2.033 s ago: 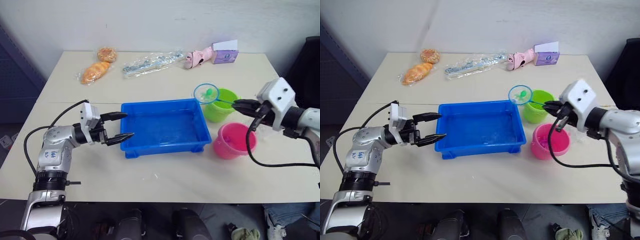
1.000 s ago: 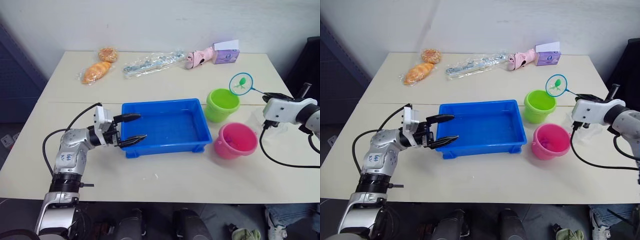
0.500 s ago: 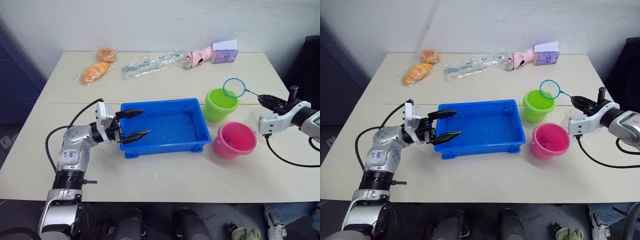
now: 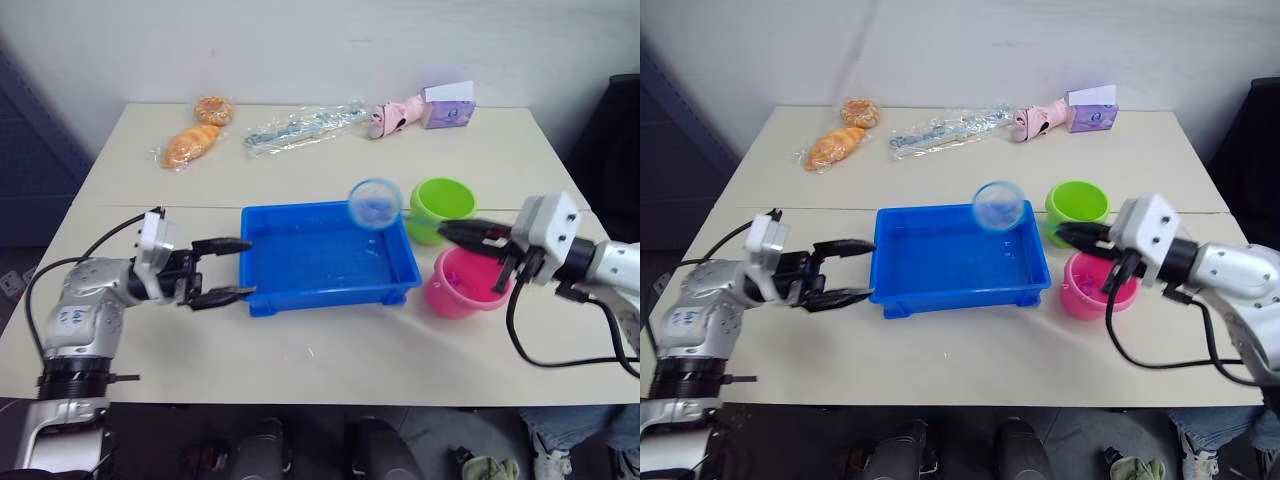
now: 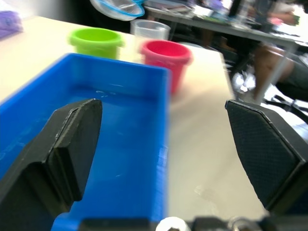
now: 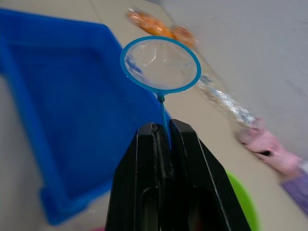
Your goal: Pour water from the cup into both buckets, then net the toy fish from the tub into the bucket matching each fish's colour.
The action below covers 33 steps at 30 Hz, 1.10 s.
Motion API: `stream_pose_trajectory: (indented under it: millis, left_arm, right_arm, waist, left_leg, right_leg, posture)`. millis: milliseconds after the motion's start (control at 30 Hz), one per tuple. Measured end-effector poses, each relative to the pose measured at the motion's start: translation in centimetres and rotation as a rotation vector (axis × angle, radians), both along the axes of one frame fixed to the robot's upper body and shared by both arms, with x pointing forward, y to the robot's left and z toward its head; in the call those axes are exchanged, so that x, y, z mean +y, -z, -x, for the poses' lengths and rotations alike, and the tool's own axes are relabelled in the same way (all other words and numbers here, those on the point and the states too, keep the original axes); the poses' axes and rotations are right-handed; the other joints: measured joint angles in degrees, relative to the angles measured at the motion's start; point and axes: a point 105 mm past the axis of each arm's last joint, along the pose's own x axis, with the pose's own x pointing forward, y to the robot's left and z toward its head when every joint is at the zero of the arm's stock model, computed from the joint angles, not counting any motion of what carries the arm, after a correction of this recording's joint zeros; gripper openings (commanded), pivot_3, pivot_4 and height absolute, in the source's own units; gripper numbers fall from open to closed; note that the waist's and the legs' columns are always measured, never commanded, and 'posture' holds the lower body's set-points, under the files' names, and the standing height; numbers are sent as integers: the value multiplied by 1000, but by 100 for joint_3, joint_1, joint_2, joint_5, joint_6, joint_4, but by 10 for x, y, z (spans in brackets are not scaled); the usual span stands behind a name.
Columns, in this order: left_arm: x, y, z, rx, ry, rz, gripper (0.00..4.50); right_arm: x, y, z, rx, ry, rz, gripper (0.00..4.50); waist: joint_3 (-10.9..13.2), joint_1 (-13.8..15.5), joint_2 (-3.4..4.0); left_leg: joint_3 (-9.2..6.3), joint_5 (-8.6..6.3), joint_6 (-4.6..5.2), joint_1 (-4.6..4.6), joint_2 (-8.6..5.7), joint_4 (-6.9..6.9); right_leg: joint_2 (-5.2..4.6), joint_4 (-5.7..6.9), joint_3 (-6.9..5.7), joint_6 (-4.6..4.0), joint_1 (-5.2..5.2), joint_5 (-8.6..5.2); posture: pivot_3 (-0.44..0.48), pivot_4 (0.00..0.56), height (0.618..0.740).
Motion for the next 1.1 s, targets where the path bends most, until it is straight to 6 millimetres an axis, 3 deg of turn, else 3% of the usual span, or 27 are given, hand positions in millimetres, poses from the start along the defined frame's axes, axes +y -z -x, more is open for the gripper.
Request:
stream_pose_trajectory:
  millis: [133, 233, 467, 667, 767, 967, 1000, 1100]
  left_arm:
    - [1, -18, 24, -77, 99, -126, 4415]
    - [5, -9, 32, -40, 98, -154, 4415]
    - [15, 33, 40, 58, 71, -226, 4415]
    - [20, 37, 44, 58, 71, -265, 4415]
    - [22, 37, 45, 63, 68, -292, 4500]
    - [34, 36, 45, 104, 33, -334, 4500]
    - [38, 39, 46, 108, 18, -346, 4500]
    - [47, 44, 42, 82, -47, -402, 4500]
  right_arm:
    - [37, 38, 36, 135, -184, 26, 0]
    - [51, 69, 42, 120, -246, 87, 0]
    - [82, 149, 37, 206, -341, 120, 0]
    - [86, 175, 25, 209, -357, 162, 0]
    - [85, 179, 21, 207, -341, 143, 1178]
    - [71, 165, 24, 199, -334, 121, 4143]
    - [67, 161, 29, 198, -340, 121, 4440]
    - [49, 149, 52, 249, -351, 107, 4440]
  waist:
    - [-4, 19, -2]
    - [-6, -17, 1]
    - [-8, -17, -6]
    - [-9, -8, -7]
    - [-9, -11, -7]
    - [-9, -11, -6]
    - [-9, -11, -6]
    - [-4, 17, 2]
  left_leg:
    - [-34, -12, 9, -1, -18, -3]
    - [-32, -14, 11, 2, -25, -5]
    - [-35, -10, 5, 2, -20, -4]
    - [-40, -11, 7, 2, -24, -3]
    - [-44, -11, 5, 3, -24, -5]
    - [-47, -13, 3, 3, -24, -9]
    - [-47, -14, 3, 3, -24, -11]
    - [-53, -20, 10, -1, -24, -13]
  right_leg:
    - [-19, -32, -30, -1, 27, 1]
    - [-22, -31, -28, -1, 27, 1]
    - [-14, -18, -40, -1, 22, 1]
    - [-22, -20, -46, -1, 25, 1]
    - [-21, -19, -50, -1, 26, 1]
    - [-22, -20, -53, -1, 26, 1]
    - [-22, -21, -54, -2, 26, 1]
    - [-24, -26, -58, -2, 27, 1]
  posture:
    - [0, 150, 740]
    - [0, 150, 740]
    - [0, 150, 740]
    - [0, 150, 740]
    - [0, 150, 740]
    - [0, 150, 740]
    - [0, 150, 740]
    - [0, 150, 740]
